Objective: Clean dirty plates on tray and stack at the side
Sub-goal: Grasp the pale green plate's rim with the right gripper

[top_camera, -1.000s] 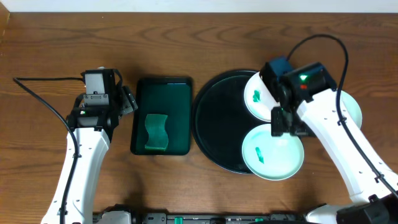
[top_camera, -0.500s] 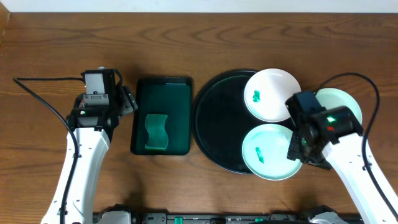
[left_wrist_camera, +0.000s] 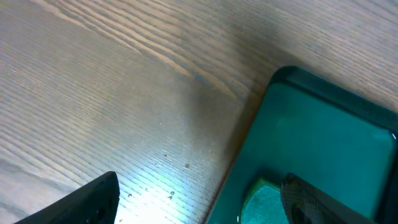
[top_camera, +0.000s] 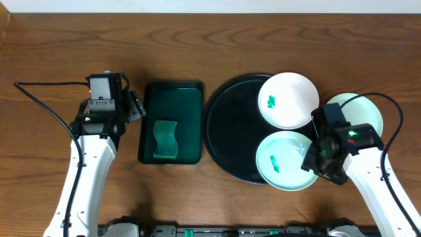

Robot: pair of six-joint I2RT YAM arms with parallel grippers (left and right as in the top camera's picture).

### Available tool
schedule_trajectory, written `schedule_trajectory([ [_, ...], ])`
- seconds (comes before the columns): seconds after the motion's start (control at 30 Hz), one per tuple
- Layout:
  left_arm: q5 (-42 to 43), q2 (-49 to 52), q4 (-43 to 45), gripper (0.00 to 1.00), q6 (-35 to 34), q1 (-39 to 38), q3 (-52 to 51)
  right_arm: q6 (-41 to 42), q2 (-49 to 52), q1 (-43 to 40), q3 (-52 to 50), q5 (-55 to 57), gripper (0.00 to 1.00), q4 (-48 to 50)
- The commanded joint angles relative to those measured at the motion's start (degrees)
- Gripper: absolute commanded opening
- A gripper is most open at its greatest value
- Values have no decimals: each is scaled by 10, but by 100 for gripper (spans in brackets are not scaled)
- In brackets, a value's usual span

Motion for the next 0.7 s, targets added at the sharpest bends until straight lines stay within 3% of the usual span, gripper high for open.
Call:
schedule_trajectory([
  [0.0,-7,-2,1,83,3,2,7,3,-5,-8,-16,-5,58,13],
  [0.43,-7,-2,1,83,3,2,7,28,-5,-8,-93,-9,50,89],
  [0.67,-7,-2,1,83,3,2,7,27,-5,-8,-115,-9,25,99],
])
